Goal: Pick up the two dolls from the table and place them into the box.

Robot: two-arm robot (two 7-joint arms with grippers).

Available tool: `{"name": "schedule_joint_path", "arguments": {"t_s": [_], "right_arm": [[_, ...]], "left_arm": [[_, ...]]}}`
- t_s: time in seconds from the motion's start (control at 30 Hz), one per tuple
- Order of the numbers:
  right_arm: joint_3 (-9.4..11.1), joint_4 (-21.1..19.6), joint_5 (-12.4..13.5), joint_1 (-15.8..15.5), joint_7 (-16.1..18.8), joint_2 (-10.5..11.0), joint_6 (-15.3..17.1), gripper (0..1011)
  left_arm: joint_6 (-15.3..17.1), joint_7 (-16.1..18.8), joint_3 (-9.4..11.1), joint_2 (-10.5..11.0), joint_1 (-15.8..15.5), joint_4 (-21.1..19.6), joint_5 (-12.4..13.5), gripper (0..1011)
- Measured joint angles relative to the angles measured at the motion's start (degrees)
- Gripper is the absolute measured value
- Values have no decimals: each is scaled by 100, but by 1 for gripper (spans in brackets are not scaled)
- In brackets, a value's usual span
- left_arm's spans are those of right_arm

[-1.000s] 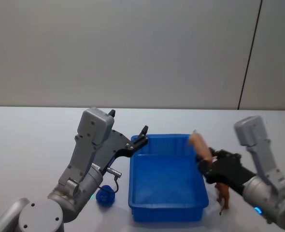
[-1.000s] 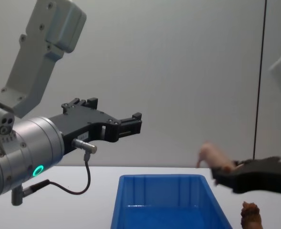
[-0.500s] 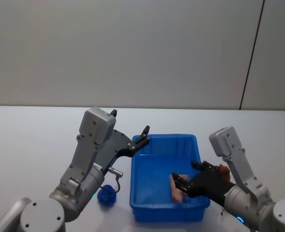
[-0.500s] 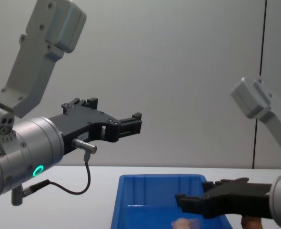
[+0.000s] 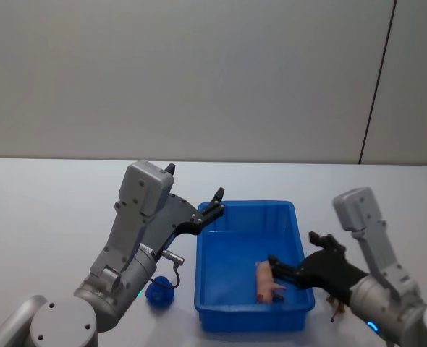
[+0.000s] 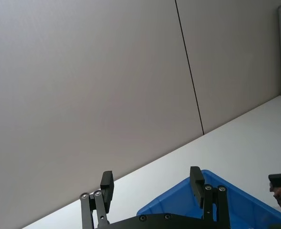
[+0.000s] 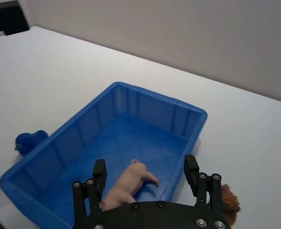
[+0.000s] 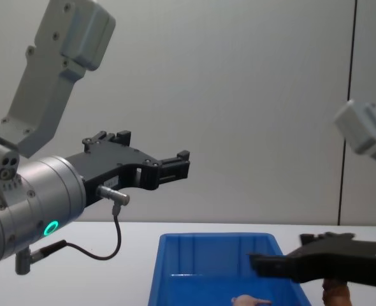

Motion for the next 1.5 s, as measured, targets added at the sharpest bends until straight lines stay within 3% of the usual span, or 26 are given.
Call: {"name": "schedule_joint_path", "arguments": {"t_s": [0.33, 0.67, 1.47, 1.5], "right_arm": [[245, -140, 348, -178, -345, 229, -8, 1001], [398, -104, 561, -216, -527, 343, 270, 1001], [405, 551, 569, 4, -674, 235, 781, 1001], [401, 589, 563, 18, -675, 225, 798, 969]], "left_arm": [[0, 0, 0, 0, 0, 0, 0, 1001], [0, 0, 0, 0, 0, 0, 0, 1001], [0, 0, 0, 0, 0, 0, 0, 1001], [0, 0, 0, 0, 0, 0, 0, 1001]]}}
